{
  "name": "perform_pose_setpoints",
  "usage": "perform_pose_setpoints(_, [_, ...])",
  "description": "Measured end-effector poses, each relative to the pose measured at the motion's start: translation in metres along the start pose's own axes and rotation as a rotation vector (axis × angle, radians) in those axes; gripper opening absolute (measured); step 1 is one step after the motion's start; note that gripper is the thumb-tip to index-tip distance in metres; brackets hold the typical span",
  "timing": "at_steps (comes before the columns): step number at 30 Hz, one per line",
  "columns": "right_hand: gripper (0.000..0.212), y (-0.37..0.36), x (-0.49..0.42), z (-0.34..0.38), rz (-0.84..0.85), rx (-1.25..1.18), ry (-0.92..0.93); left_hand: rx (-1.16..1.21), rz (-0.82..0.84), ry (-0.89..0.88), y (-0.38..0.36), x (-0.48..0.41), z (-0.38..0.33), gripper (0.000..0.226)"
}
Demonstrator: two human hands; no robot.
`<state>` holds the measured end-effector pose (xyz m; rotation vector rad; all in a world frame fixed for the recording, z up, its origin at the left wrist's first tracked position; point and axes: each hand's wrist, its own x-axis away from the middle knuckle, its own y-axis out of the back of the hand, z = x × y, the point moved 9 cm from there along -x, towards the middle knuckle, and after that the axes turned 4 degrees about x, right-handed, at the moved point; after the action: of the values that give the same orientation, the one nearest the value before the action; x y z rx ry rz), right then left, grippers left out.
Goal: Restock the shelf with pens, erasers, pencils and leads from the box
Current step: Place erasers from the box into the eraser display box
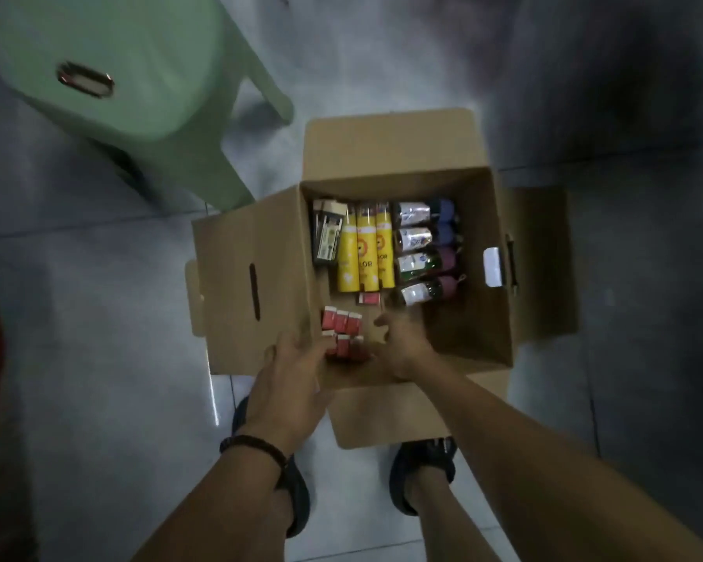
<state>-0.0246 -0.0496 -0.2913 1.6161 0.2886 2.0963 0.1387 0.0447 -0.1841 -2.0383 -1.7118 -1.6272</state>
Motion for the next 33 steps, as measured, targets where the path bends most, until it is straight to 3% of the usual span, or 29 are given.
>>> perform_pose_setpoints(4, [0.059,-0.04,-0.068,0.005,-0.008,0.102,0.119,0.03,-0.063,0.05,-0.036,-0.035,0.032,0.068])
perform_pose_setpoints(9, [0.06,-0.065,-0.096,-0.001,-0.046,0.13,0.121,0.034,-0.126,0.04,-0.045,-0.044,0.049,0.062])
perform_pose_setpoints(14, [0.048,-0.072,-0.101,-0.008,-0.091,-0.109,0.014,0.019,-0.135,0.035,-0.045,-0.047,0.047,0.061])
perform_pose_setpoints(17, [0.055,-0.072,-0.099,-0.005,-0.047,-0.196,0.014,0.028,-0.114,0.036,-0.045,-0.052,0.047,0.058])
perform_pose_setpoints(20, [0.049,-0.052,-0.08,-0.003,-0.133,-0.235,0.05,0.086,-0.089,0.053,-0.038,-0.051,0.047,0.05])
perform_pose_setpoints(26, [0.027,0.029,0.059,0.055,-0.282,-0.363,0.17,0.719,-0.183,0.246,0.032,0.004,0.019,0.019])
perform_pose_setpoints(29, [0.031,0.075,0.159,0.111,-0.384,-0.346,0.305,1.1,-0.034,0.304,0.077,0.057,-0.018,0.021])
perform_pose_setpoints(33, [0.032,0.123,0.276,0.184,-0.459,-0.264,0.423,1.316,0.109,0.229,0.154,0.144,-0.075,0.026])
